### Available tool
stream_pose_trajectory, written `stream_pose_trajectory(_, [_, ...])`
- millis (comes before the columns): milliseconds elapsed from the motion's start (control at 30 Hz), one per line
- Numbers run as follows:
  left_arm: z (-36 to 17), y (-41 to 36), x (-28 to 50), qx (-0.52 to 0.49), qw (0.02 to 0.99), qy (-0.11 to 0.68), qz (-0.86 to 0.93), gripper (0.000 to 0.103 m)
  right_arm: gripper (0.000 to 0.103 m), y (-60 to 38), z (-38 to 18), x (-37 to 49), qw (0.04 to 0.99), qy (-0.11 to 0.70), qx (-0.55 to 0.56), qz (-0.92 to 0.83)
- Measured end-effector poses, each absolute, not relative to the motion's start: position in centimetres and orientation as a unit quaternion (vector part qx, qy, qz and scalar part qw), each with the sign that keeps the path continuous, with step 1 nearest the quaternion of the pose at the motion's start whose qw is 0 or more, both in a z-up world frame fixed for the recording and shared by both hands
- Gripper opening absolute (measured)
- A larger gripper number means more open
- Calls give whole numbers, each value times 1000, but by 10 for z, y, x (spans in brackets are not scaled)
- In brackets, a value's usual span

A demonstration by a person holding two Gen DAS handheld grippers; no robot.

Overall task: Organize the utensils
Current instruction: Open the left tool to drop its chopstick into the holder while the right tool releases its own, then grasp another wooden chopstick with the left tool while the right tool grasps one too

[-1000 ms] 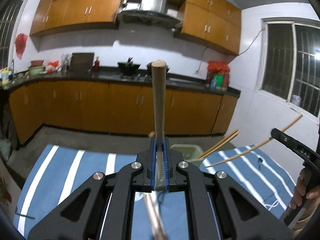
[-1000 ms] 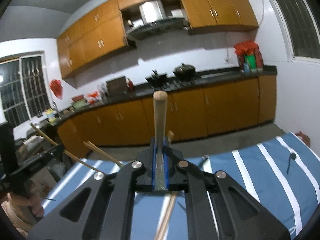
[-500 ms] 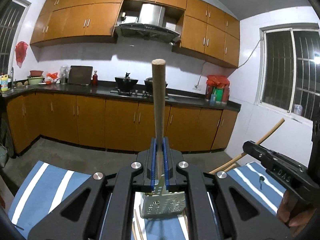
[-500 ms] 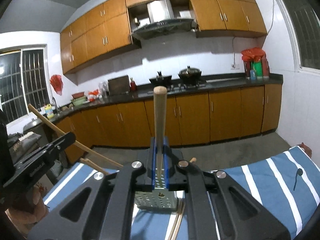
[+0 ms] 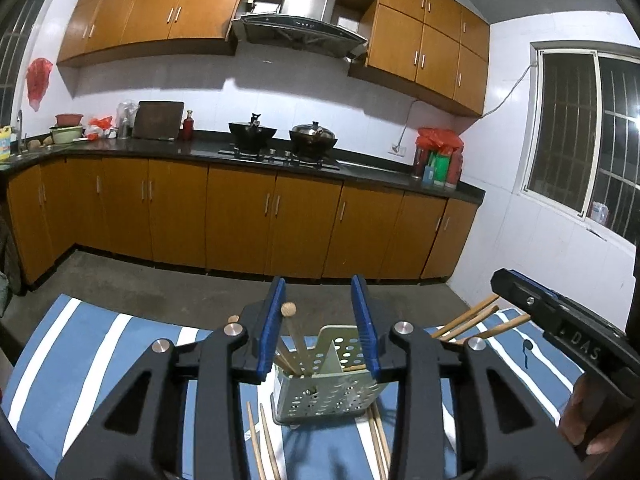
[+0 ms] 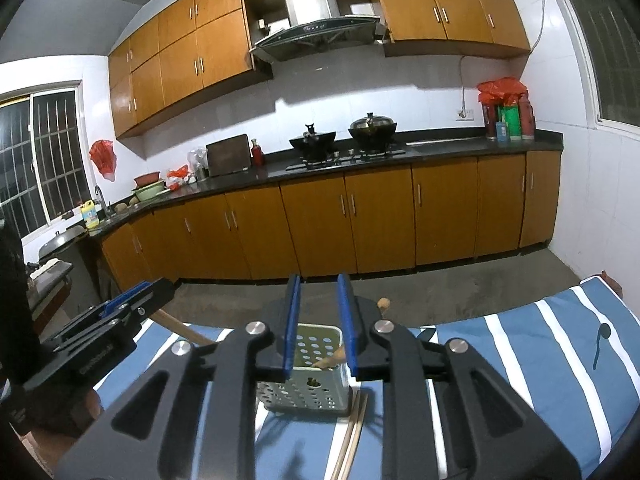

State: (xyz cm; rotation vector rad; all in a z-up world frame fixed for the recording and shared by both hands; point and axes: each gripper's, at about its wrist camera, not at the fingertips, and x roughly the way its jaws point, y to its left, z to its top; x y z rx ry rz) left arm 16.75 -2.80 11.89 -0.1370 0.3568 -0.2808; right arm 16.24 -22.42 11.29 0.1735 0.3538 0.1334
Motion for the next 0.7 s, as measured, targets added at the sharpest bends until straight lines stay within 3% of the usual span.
stream_pose_trajectory(167, [131,-20,157,-82,973,160,-142,43,29,-233,121,140,984,148,78,60])
stream_pose_trajectory(433, [131,14,122,-103,977,140,-120,47,30,-263,106,102,985,145,93,24])
stream_pose_trajectory(700, [55,36,120,-71,967,241,-50,47,29,-275,-1,113,948,298,114,7])
